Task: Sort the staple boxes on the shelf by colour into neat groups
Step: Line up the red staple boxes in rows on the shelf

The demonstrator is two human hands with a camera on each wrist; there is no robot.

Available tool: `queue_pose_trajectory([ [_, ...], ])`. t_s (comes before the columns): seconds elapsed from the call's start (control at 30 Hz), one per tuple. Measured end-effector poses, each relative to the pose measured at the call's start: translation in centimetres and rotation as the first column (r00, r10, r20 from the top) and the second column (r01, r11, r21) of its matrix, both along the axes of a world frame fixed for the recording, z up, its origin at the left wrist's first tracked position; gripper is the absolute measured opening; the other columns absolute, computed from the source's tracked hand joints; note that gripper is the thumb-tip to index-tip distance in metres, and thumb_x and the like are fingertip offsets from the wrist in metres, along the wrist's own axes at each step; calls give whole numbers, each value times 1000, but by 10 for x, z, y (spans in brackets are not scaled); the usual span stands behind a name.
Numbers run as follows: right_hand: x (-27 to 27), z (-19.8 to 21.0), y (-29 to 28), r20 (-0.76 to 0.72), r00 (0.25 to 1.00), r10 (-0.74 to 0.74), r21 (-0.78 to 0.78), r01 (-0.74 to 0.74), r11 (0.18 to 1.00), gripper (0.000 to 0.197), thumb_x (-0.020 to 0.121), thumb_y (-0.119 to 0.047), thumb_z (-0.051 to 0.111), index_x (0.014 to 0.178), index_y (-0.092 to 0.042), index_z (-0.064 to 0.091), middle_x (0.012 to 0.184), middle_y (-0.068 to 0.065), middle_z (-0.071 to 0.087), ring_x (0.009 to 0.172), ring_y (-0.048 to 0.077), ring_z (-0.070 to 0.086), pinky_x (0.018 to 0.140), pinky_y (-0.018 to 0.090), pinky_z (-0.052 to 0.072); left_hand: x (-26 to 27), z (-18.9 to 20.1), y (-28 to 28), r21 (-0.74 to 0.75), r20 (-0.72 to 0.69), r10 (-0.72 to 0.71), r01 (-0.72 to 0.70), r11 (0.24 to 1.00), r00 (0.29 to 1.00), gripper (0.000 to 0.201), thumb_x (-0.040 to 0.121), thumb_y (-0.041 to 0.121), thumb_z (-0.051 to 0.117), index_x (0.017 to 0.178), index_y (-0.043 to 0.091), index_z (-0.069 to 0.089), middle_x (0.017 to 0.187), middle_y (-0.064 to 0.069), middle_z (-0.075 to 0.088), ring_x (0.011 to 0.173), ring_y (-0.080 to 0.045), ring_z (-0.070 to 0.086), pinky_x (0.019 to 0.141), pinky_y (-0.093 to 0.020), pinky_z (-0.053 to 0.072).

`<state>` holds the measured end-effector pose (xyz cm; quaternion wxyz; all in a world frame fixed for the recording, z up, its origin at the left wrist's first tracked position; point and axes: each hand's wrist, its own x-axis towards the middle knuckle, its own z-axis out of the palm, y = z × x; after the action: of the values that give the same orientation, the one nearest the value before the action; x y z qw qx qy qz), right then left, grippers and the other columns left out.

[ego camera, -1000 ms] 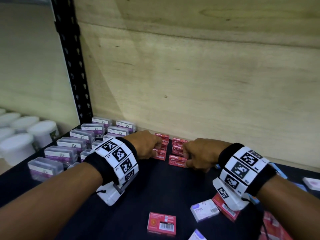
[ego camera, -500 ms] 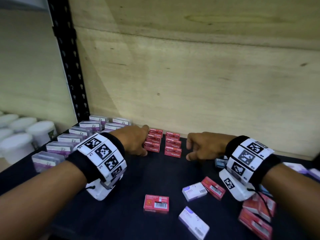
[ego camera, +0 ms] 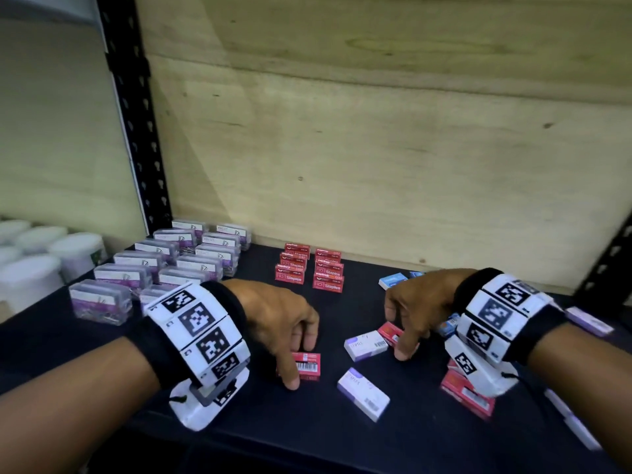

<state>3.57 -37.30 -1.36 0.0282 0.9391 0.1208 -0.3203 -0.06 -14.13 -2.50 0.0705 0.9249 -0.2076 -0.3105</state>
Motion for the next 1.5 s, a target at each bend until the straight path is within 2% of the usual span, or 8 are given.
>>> queue_pose_trajectory([
  [0.17,-3,-1,5,43,999,15,-22,-14,1000,42,79,-27,78,117,-16,61,104,7,75,73,14,65,67,24,53,-1,2,5,-67,15,-14,14,998,1000,38,73,35,84,105,29,65,93,8,75,82,-5,68,68,-18,45],
  [0.33,2,7,4,93,996,18,22,-20,1000,27,89,-16,57,115,-16,66,100,5,76,81,17,72,83,31,57,7,5,15,-118,69,30,-22,993,997,30,85,31,74,114,27,69,94,7,75,77,-8,67,80,-25,53],
  [0.47,6,6,4,118,993,26,17,-28,999,31,92,-9,44,114,-15,66,104,7,75,82,17,73,83,31,57,12,5,20,-153,92,41,-27,988,995,23,92,29,66,114,27,71,70,16,69,66,0,62,73,-20,53],
  [0.67,7,5,5,143,990,13,77,-24,997,23,95,-13,47,108,-22,64,97,2,75,88,20,74,80,28,58,17,2,21,-120,153,24,-5,993,988,24,97,32,58,118,27,68,81,9,72,83,-6,67,78,-17,48],
  [0.87,10,4,18,170,984,50,106,-68,992,14,96,-17,50,104,-27,58,81,-8,69,80,14,71,85,28,56,28,1,24,-101,184,49,-31,994,982,23,98,28,57,118,24,66,81,8,73,84,-6,67,80,-19,48],
  [1.1,16,3,39,213,969,124,113,-150,982,11,90,-18,66,99,-24,65,94,-6,73,76,9,65,80,24,51,44,4,34,-54,282,83,-70,996,956,21,96,18,56,115,21,65,82,10,70,80,-7,67,77,-21,51],
  [1.37,28,-3,58,289,953,94,142,-140,980,11,92,-31,67,89,-27,56,81,-8,67,77,15,67,75,30,52,59,6,43,-22,340,98,-96,995,935,23,97,20,58,119,18,64,92,12,62,82,-5,58,75,-17,42],
  [1.5,30,-2,63,273,956,107,135,-148,980,10,93,-32,65,98,-24,61,87,-4,71,61,9,61,77,31,53,64,3,45,-38,351,109,-102,994,930,23,97,22,59,118,18,64,98,9,66,85,-5,60,77,-17,44],
])
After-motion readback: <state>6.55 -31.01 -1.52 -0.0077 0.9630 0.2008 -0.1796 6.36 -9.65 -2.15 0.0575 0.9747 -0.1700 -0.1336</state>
